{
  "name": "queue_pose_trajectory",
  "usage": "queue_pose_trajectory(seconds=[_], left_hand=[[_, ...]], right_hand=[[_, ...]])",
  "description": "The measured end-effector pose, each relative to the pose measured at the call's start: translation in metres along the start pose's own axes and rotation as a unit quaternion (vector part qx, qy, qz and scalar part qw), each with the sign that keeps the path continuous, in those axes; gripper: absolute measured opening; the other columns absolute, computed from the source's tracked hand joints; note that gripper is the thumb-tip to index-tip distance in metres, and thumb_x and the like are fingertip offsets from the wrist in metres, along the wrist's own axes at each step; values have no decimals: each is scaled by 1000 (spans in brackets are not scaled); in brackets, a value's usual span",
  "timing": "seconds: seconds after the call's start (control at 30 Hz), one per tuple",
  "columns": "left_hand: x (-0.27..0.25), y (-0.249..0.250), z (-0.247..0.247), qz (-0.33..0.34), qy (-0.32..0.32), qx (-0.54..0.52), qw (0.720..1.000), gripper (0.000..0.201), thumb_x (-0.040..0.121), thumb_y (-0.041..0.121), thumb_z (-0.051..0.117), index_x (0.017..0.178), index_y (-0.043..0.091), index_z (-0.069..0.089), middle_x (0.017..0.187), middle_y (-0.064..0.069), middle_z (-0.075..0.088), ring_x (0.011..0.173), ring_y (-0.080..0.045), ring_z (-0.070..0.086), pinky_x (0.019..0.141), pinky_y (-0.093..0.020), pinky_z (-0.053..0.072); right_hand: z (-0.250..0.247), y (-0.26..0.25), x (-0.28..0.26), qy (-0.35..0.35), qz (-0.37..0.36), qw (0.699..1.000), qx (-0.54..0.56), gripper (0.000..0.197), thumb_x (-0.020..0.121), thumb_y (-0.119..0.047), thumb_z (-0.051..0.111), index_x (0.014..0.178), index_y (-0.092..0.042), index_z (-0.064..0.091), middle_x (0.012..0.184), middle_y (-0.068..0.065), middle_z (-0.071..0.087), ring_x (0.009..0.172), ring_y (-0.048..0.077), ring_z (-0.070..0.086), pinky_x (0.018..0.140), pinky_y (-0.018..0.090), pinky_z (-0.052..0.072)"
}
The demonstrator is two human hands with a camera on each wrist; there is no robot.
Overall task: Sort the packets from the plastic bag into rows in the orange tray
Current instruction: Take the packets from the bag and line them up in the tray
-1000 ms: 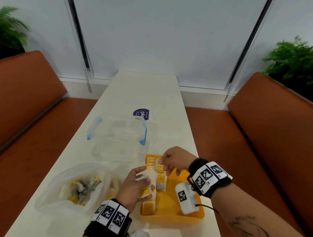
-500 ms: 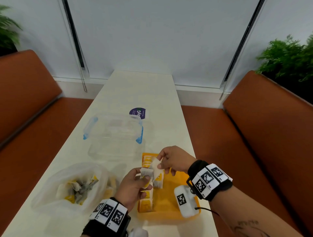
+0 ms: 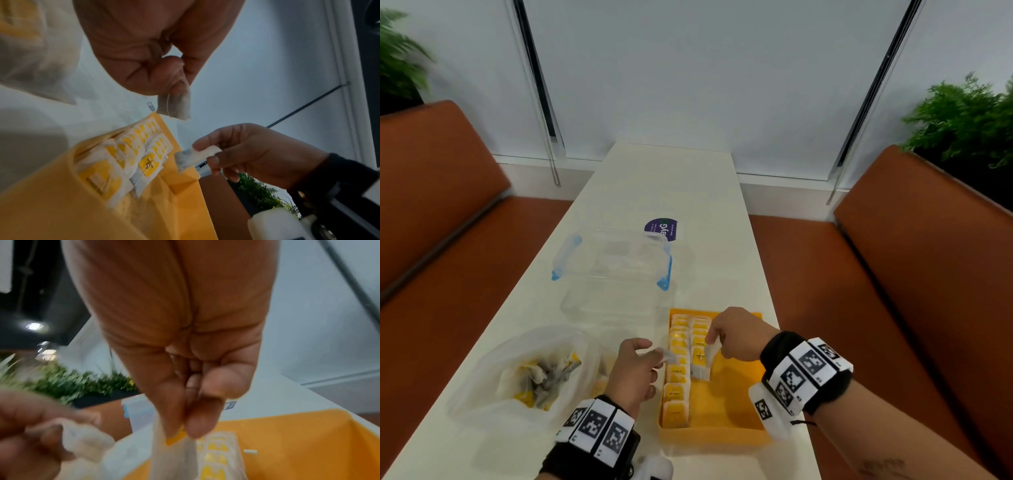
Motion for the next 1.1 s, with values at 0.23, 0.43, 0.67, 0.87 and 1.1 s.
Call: queue_pose_trajectory(seconds=[0.23, 0.43, 0.67, 0.87, 1.1], left_hand=[[-8, 6, 1, 23, -54, 50, 997, 14, 86, 1, 53, 81, 9, 63, 64, -1, 49, 50, -11, 34, 43, -19, 23], [-15, 10, -6, 16, -94, 95, 991, 42, 58, -1, 50, 94, 11, 68, 73, -4, 64, 56, -11, 42, 46, -20, 26], [-14, 5, -11, 105, -94, 153, 978, 22, 84, -5, 55, 89, 12, 68, 70, 0, 67, 43, 2, 49, 42, -8, 35], [3, -1, -6, 185, -79, 239, 950, 18, 81, 15, 66, 69, 29, 69, 79, 2, 70, 79, -13, 62, 76, -24, 47], [14, 3, 27, 179, -90, 318, 927, 30, 75, 3, 69, 69, 28, 54, 71, 6, 57, 71, -15, 54, 70, -30, 46]], right_hand=[[24, -11, 30, -92, 3, 977, -193, 36, 90, -26, 61, 119, -3, 64, 122, 12, 62, 114, 27, 57, 97, 36, 47], [35, -11, 58, -155, 44, 957, -240, 45, 91, -26, 61, 126, 2, 56, 129, 16, 58, 119, 28, 55, 73, 32, 46], [45, -8, 61, -146, 57, 968, -198, 24, 89, -24, 63, 94, -1, 64, 119, 15, 65, 109, 26, 62, 94, 34, 48], [12, -1, 40, 0, 38, 997, 70, 14, 81, -9, 70, 88, -9, 58, 86, 8, 62, 60, 15, 62, 56, 24, 50], [4, -1, 6, -134, 9, 985, 108, 8, 81, -9, 69, 82, -12, 61, 64, -4, 67, 46, 4, 59, 38, 15, 40]])
Point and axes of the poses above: each hand's wrist, its own x-axis towards the middle knuckle, its own z-axis out of the palm, y = z × x, the point moved 2 cm from there along x, towards the middle knuckle
